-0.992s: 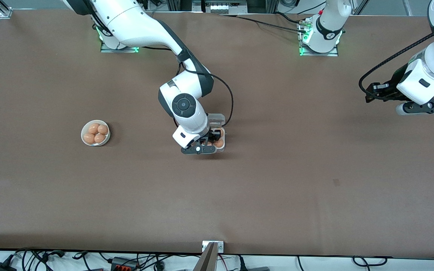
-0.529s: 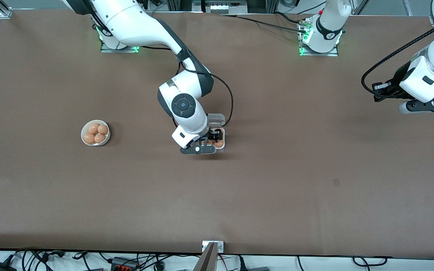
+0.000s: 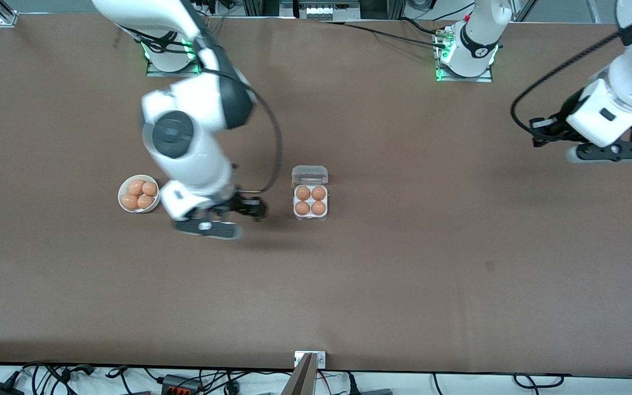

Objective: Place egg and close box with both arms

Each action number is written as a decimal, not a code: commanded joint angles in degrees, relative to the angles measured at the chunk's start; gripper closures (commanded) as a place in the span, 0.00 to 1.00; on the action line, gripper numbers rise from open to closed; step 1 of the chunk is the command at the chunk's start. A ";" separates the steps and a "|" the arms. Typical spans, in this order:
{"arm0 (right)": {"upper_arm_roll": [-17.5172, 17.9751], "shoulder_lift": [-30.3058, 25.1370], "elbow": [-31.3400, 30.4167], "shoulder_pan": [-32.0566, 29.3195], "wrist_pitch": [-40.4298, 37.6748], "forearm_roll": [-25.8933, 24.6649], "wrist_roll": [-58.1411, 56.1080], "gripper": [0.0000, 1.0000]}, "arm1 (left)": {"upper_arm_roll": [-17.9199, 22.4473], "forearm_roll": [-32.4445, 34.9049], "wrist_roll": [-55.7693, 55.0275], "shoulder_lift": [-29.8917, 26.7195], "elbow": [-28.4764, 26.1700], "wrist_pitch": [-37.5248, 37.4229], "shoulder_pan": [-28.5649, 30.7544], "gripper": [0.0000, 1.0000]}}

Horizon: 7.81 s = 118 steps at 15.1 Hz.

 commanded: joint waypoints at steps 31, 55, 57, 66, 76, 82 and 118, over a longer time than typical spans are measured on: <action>10.84 -29.54 -22.53 -36.73 -11.09 -7.40 -34.51 0.00 | -2.03 -9.77 -24.03 38.59 20.04 11.44 -34.08 1.00; 11.01 -31.31 -24.39 -36.47 -14.33 -6.87 -33.63 0.00 | -0.54 -8.89 -20.00 44.31 20.13 37.88 -36.64 1.00; 11.01 -31.39 -24.21 -36.20 -15.57 -6.87 -33.63 0.00 | 0.25 -8.80 -19.63 43.09 20.13 37.82 -36.64 1.00; 11.01 -31.66 -24.12 -35.15 -15.57 -7.22 -34.42 0.00 | 4.39 -4.06 -16.40 26.66 19.95 13.84 -29.63 1.00; 11.01 -33.76 -24.21 -35.06 -14.17 -8.10 -33.72 0.00 | 5.00 -6.88 13.58 16.46 19.69 -8.85 -6.16 1.00; 10.84 -34.38 -25.35 -35.23 -13.99 -7.49 -33.36 0.00 | 4.83 -1.07 14.12 9.01 8.58 -5.20 -4.12 0.99; 11.01 -35.08 -25.18 -35.06 -14.17 -7.40 -34.07 0.00 | 4.74 0.07 -0.30 5.90 7.38 0.90 2.21 0.00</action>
